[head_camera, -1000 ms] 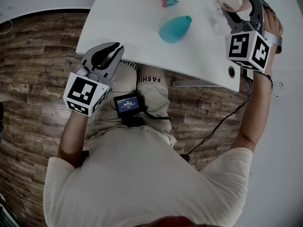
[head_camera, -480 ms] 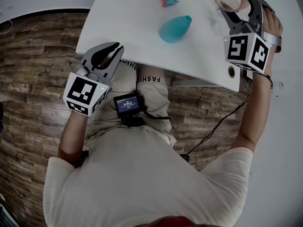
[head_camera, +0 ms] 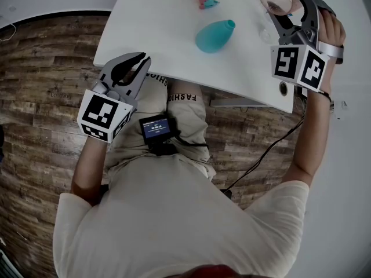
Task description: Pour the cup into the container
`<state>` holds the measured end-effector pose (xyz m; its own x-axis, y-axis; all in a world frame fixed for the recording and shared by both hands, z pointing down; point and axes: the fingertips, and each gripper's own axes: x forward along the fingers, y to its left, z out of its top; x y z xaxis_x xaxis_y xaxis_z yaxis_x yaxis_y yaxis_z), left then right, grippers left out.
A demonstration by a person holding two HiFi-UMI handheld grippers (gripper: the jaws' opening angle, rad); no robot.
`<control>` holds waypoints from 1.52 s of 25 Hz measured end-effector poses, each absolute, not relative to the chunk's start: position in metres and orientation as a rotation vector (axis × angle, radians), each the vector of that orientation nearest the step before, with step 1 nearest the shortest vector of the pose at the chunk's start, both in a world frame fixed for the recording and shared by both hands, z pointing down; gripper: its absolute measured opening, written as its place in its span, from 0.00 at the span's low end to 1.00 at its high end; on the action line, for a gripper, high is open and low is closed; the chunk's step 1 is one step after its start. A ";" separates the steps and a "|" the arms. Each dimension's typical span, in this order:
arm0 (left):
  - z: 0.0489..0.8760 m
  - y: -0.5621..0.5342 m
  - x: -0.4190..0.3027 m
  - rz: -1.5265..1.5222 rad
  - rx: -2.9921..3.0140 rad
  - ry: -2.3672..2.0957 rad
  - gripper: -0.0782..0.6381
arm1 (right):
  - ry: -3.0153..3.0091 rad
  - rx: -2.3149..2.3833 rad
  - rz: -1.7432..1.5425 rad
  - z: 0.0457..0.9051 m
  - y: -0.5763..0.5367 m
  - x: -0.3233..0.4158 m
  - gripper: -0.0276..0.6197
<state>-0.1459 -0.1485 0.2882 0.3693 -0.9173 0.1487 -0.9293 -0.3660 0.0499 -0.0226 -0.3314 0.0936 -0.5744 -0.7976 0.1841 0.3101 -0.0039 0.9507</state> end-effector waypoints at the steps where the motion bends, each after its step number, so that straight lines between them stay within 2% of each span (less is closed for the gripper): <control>1: 0.288 -0.148 -0.146 0.144 2.494 -1.691 0.18 | -1.437 0.532 -1.719 0.094 -0.330 -0.023 0.62; 20: 0.287 -0.146 -0.144 0.154 2.488 -1.707 0.18 | -1.051 0.487 -2.163 0.111 -0.312 -0.035 0.62; 33: 0.271 -0.149 -0.150 0.130 2.481 -1.785 0.18 | -1.195 0.534 -2.115 0.118 -0.313 -0.033 0.62; 38: 0.261 -0.150 -0.152 0.111 2.476 -1.824 0.18 | -1.437 0.596 -1.960 0.118 -0.315 -0.028 0.62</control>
<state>-0.1520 -0.1495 0.2607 0.2956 -0.9505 0.0962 -0.9551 -0.2961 0.0094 -0.0279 -0.3155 0.1180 -0.7005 -0.7136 0.0062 0.2205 -0.2082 0.9529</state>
